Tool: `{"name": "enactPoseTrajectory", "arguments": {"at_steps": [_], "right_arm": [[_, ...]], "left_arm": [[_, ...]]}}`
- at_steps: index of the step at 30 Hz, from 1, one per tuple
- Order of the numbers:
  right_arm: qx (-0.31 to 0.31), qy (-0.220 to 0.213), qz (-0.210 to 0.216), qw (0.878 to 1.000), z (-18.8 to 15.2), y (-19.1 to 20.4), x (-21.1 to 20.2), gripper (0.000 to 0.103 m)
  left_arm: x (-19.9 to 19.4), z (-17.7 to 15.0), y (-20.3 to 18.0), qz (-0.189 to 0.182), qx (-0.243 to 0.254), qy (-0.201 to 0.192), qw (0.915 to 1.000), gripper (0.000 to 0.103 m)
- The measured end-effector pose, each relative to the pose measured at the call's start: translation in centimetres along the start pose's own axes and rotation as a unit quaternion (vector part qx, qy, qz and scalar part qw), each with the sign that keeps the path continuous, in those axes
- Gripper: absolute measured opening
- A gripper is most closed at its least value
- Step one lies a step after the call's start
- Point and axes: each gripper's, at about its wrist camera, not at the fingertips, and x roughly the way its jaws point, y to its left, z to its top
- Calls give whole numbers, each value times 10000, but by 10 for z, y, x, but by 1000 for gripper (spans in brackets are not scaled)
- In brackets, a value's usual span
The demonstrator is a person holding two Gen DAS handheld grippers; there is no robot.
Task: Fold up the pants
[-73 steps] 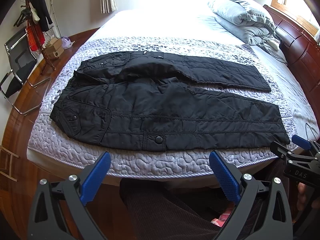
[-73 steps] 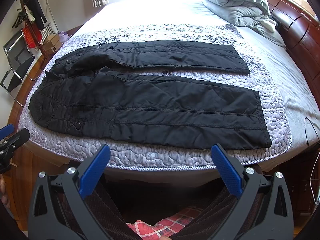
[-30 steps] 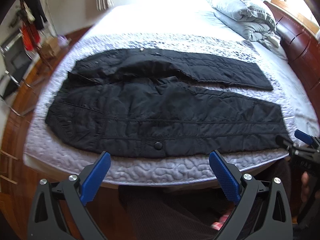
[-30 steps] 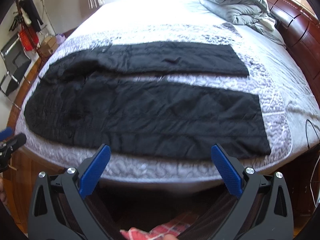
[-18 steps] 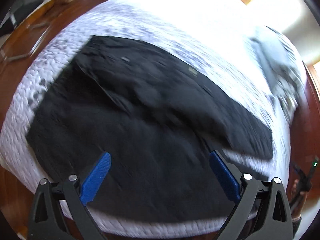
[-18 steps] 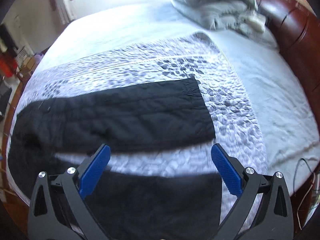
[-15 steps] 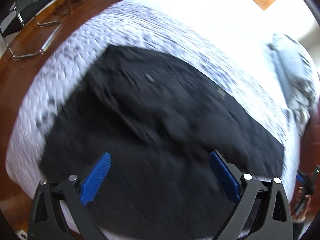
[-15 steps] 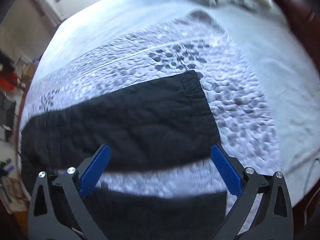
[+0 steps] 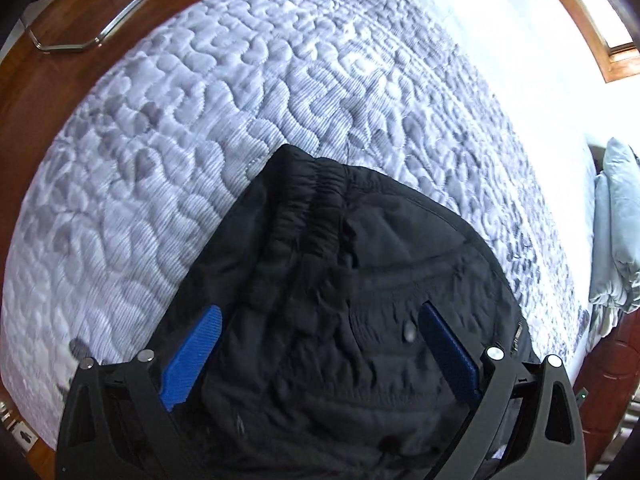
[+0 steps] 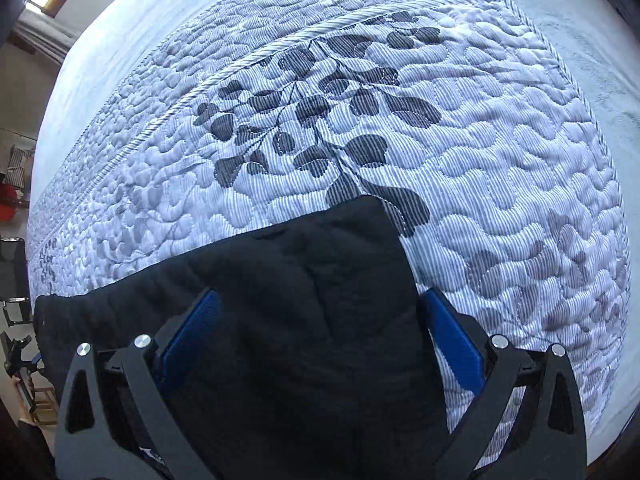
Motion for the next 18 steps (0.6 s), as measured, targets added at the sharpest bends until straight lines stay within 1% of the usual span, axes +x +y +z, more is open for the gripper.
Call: {"name": "enactPoseTrajectory", "arguments": {"at_steps": [2,4,7,9,10,11,12,13,14,15,16,17,18], "right_arm": [[-128,-1,-201,9997,3,6,8,101],[-306,-56,-405,9987,2,15,10,101],[-496,28,-735,9961,0,24,18,101],[-543,63,-826,9951,0,27,21,101],[-597,49,-833,9947,-1,28,21,101],[-632,70,-821,9946,-1,28,21,101],[-665,91,-817,9944,-1,29,21,101],[-717,83,-833,9939,-3,30,20,101],[-760,38,-862,9934,-4,33,20,101],[-852,-25,-908,9922,-7,36,18,100],[-1078,-142,-966,9894,-12,41,16,93],[-1211,-206,-989,9875,-22,46,12,90],[-1304,-280,-1035,9856,-26,49,9,77]], "left_arm": [[15,7,-2,232,37,116,9997,99],[27,14,-3,318,1,163,9994,99],[39,19,-13,579,-9,249,9980,99],[41,18,-26,655,185,232,9974,99],[42,15,-36,711,418,232,9963,99],[45,11,-44,850,665,269,9938,99],[48,8,-51,944,808,293,9918,98],[49,3,-57,1058,980,282,9891,94],[50,-1,-61,1091,1009,282,9885,87],[50,-3,-63,1080,995,277,9888,84],[49,-6,-66,1068,973,259,9892,75],[46,-12,-70,1063,959,260,9894,66],[44,-15,-71,1005,955,270,9900,61]]}}
